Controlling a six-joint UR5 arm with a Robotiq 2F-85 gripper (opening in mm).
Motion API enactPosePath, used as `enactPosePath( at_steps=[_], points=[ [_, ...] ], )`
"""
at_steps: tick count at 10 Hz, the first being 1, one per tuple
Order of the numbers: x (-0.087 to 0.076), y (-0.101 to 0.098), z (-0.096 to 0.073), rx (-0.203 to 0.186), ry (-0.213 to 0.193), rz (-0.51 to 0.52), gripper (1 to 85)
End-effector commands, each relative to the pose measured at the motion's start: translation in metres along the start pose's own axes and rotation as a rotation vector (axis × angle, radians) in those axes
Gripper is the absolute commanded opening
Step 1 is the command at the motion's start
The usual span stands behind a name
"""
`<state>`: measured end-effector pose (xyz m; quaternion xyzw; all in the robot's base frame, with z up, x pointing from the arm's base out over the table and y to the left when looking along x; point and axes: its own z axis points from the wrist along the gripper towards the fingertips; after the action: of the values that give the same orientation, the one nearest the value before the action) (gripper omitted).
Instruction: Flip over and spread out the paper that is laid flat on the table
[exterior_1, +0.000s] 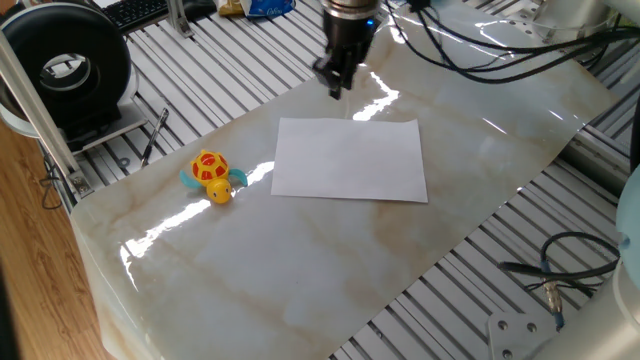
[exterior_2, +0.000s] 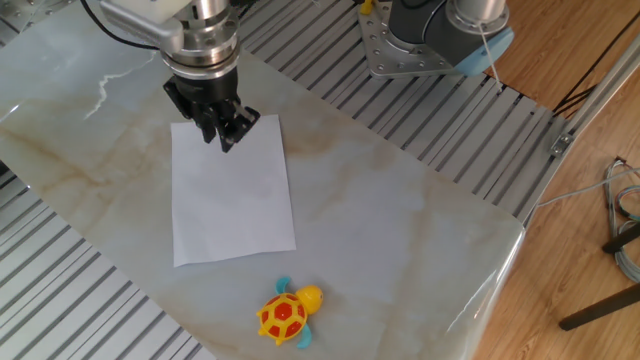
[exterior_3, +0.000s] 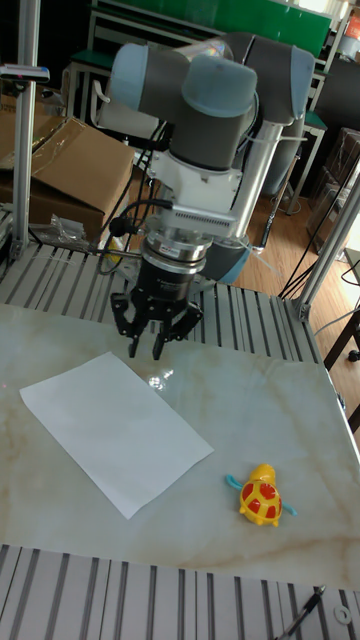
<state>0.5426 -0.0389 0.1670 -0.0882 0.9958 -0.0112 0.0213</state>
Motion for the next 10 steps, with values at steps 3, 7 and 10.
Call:
enactPosePath(
  at_steps=[3, 7, 10],
  points=[
    [0.027, -0.014, 0.010, -0.001, 0.060, 0.051, 52.3],
    [0.050, -0.087, 0.040, 0.079, 0.079, -0.050, 53.0],
    [0.045, -0.088, 0.040, 0.083, 0.059, -0.015, 54.7]
  ],
)
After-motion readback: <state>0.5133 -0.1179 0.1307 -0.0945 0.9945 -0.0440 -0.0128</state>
